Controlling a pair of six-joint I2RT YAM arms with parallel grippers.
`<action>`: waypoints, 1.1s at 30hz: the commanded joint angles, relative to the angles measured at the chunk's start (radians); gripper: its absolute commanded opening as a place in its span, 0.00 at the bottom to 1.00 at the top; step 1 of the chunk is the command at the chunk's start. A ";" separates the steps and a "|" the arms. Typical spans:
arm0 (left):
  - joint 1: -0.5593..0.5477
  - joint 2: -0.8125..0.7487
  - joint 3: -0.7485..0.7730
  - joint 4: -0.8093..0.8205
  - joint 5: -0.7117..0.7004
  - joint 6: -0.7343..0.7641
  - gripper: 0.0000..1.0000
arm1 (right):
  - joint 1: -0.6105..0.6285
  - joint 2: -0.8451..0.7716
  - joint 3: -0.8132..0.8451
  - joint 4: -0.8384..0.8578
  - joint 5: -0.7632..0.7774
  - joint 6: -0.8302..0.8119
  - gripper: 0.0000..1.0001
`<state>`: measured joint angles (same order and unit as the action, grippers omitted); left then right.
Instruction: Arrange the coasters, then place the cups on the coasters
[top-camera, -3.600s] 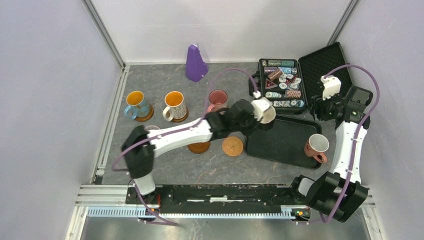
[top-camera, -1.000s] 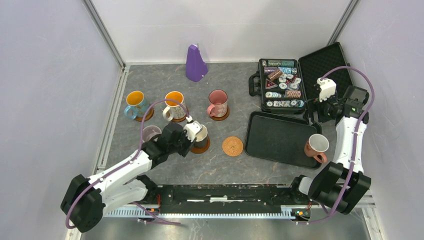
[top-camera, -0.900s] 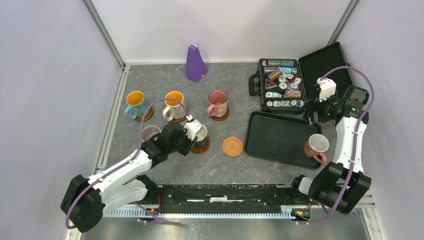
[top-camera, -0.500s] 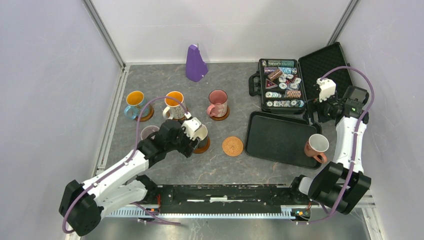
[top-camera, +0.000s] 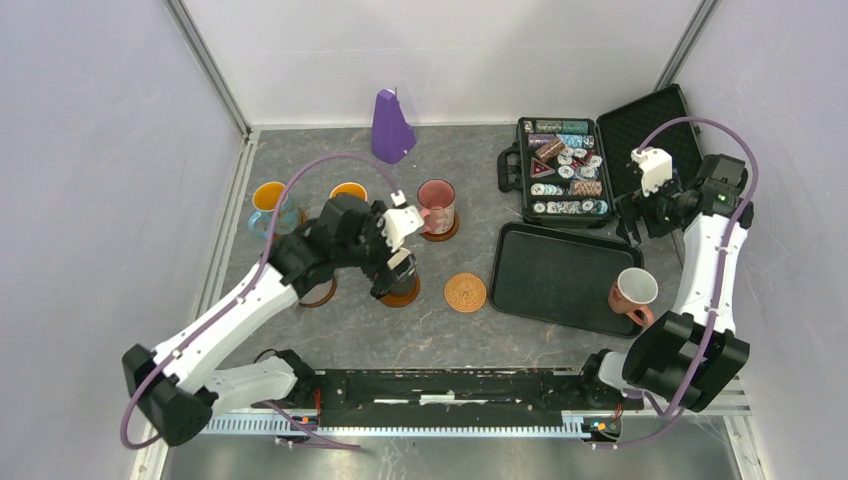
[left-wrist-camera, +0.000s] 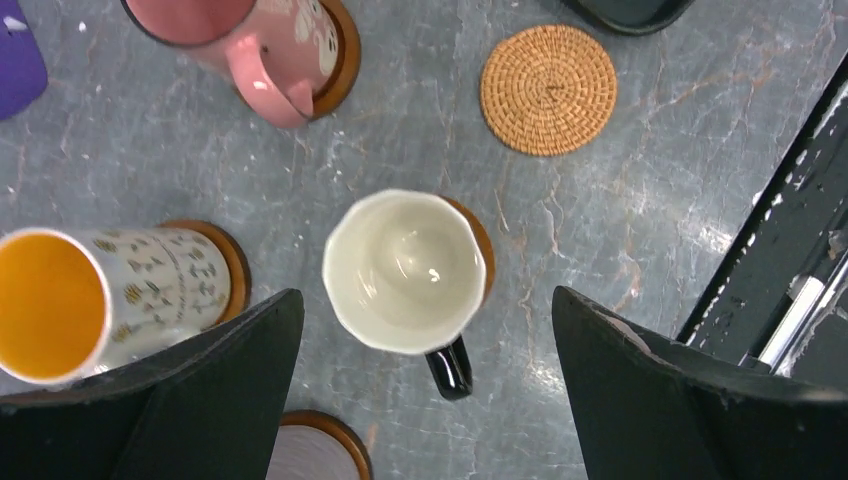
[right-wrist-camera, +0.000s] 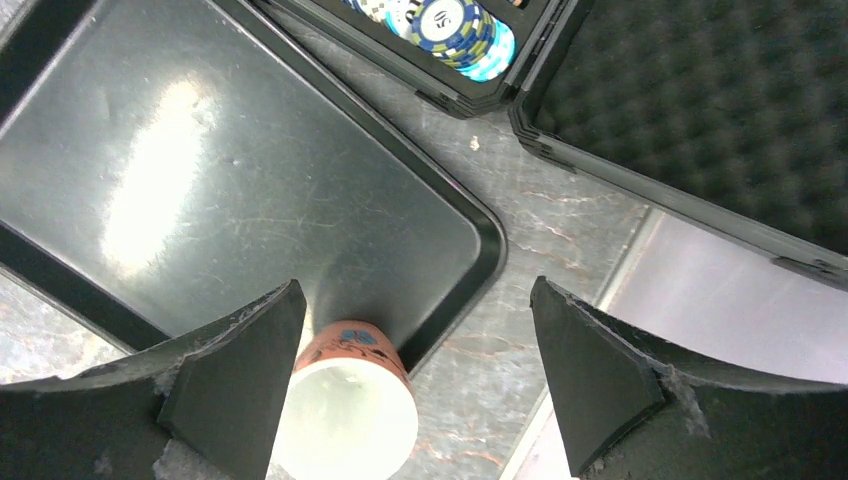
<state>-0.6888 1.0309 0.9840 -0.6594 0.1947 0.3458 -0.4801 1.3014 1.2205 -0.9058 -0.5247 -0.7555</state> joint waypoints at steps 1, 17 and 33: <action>-0.011 0.149 0.162 -0.080 0.006 0.057 1.00 | -0.006 0.041 0.122 -0.183 0.086 -0.165 0.91; -0.049 0.291 0.263 0.008 0.055 0.026 1.00 | -0.229 -0.158 -0.206 -0.350 0.261 -0.616 0.93; -0.072 0.349 0.297 0.063 0.045 -0.015 1.00 | -0.339 -0.135 -0.375 -0.292 0.203 -0.595 0.81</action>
<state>-0.7551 1.3708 1.2343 -0.6434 0.2211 0.3576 -0.8146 1.1442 0.8646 -1.2396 -0.2550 -1.3972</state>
